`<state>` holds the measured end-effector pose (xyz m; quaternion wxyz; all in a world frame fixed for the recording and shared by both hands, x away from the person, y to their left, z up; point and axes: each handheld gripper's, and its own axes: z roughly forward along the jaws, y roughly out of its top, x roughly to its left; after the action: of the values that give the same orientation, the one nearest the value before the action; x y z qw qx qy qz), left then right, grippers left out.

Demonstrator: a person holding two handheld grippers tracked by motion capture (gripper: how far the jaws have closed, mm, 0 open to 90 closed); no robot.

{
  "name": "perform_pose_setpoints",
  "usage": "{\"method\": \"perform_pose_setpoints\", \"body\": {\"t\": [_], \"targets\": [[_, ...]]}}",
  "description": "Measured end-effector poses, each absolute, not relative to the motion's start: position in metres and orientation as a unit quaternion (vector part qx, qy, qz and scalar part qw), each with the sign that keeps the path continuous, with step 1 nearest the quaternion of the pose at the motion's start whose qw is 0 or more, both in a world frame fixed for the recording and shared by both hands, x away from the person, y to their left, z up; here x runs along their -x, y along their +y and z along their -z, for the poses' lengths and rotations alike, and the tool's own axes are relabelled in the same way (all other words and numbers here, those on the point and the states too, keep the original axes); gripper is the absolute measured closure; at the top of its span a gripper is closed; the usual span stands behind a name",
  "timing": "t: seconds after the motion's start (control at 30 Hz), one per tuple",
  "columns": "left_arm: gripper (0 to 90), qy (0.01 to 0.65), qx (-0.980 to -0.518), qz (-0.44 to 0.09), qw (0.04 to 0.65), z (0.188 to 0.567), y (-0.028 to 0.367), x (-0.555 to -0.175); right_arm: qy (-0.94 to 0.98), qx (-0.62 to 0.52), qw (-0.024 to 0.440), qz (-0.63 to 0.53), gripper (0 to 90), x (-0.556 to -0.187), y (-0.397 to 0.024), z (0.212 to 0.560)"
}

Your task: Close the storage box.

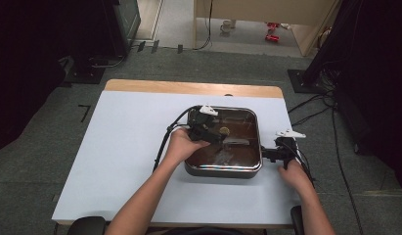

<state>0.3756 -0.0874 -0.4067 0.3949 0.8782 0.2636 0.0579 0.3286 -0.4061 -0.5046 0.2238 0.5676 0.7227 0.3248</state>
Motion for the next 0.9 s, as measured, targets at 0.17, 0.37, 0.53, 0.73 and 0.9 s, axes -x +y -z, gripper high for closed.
{"method": "perform_pose_setpoints", "body": {"t": [0.17,0.37,0.53,0.73,0.9], "targets": [[34.2,0.262,-0.886,-0.098,0.37,0.405,-0.076,-0.36,0.723,-0.567,0.224,-0.324,9.8,-0.329,-0.406,0.505],[35.1,0.271,-0.878,-0.068,0.39,0.407,-0.061,-0.35,0.723,-0.567,0.224,-0.324,9.9,-0.329,-0.406,0.505],[35.0,0.276,-0.872,-0.056,0.4,0.402,-0.051,-0.344,0.723,-0.567,0.224,-0.324,9.9,-0.329,-0.406,0.505],[34.9,0.289,-0.862,-0.05,0.413,0.4,-0.036,-0.337,0.723,-0.568,0.224,-0.325,9.9,-0.329,-0.406,0.505],[34.2,0.303,-0.854,-0.048,0.42,0.4,-0.022,-0.331,0.723,-0.568,0.224,-0.325,9.9,-0.329,-0.406,0.505]]}}
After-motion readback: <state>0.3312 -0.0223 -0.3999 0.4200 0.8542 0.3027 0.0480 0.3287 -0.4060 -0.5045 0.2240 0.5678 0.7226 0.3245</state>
